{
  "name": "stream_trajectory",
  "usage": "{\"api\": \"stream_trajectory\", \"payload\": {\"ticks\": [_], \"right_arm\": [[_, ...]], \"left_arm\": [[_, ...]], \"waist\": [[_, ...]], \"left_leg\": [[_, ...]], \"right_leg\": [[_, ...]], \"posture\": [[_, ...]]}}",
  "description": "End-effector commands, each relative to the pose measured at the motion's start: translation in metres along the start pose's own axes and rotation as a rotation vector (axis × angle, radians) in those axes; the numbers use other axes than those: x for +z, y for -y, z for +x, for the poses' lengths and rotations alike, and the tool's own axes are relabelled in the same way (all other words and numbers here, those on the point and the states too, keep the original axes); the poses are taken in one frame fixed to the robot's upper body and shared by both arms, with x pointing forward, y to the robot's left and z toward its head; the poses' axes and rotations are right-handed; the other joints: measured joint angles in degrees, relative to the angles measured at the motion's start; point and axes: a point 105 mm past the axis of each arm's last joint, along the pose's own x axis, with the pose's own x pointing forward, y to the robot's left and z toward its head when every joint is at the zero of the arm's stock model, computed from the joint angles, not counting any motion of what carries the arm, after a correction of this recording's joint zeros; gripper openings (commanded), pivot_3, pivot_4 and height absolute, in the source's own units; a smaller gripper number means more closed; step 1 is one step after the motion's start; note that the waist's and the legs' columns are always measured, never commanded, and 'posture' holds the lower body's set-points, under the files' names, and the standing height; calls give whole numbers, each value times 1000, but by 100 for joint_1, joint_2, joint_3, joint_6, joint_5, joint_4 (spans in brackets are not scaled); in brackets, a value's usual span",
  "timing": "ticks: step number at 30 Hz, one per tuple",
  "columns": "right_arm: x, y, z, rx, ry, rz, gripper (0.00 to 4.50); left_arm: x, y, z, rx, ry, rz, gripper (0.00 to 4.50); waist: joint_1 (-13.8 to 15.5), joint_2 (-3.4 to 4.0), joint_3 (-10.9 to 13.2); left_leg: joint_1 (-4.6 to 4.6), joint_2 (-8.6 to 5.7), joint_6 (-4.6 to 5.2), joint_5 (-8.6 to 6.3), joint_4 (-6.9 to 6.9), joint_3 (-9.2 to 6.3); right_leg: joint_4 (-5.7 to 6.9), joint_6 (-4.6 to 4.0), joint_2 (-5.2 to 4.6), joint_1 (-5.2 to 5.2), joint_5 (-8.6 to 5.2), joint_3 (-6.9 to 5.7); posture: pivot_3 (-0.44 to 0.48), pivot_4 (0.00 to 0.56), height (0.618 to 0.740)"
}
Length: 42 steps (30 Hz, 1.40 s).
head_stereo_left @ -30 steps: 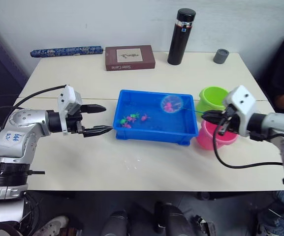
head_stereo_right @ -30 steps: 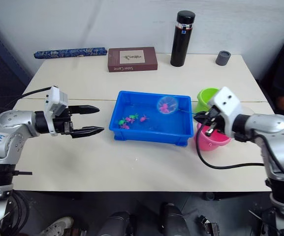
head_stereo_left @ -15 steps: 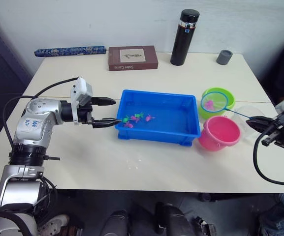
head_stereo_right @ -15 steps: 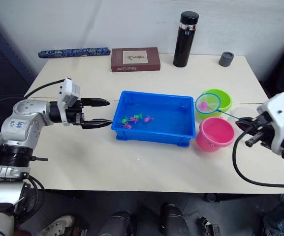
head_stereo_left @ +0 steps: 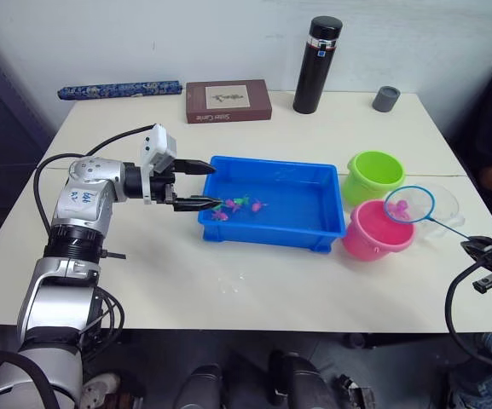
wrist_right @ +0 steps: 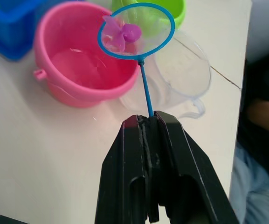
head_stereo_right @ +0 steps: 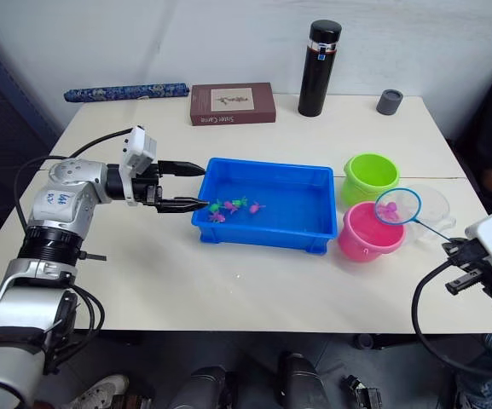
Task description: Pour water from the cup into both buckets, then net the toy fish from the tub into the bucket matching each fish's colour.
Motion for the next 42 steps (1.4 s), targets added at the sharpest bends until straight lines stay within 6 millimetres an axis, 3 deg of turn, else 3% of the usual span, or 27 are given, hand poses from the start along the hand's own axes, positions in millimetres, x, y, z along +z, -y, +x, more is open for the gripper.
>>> {"api": "stream_trajectory", "payload": {"ticks": [1,16,24,42], "right_arm": [[9,-2,1,-51,6,-202,0],[12,7,5,-125,-18,-752,0],[16,3,4,-144,6,-862,0],[-2,-3,-3,-210,-16,-1087,0]], "left_arm": [[11,-1,1,-14,10,50,4483],[8,1,5,-29,19,38,4483],[9,1,7,-30,28,35,4483],[4,7,9,-41,40,21,4483]], "waist": [[2,0,0],[10,-1,0],[7,-1,0],[3,-1,0]], "left_leg": [[0,0,0,0,0,0],[0,-6,5,3,2,4],[0,-6,6,3,3,4],[2,-7,5,3,3,7]], "right_leg": [[0,0,0,0,0,0],[-1,4,1,1,2,3],[0,4,2,2,2,3],[1,4,5,3,2,6]], "posture": [[0,150,740],[0,150,740],[0,150,740],[0,150,740]]}}
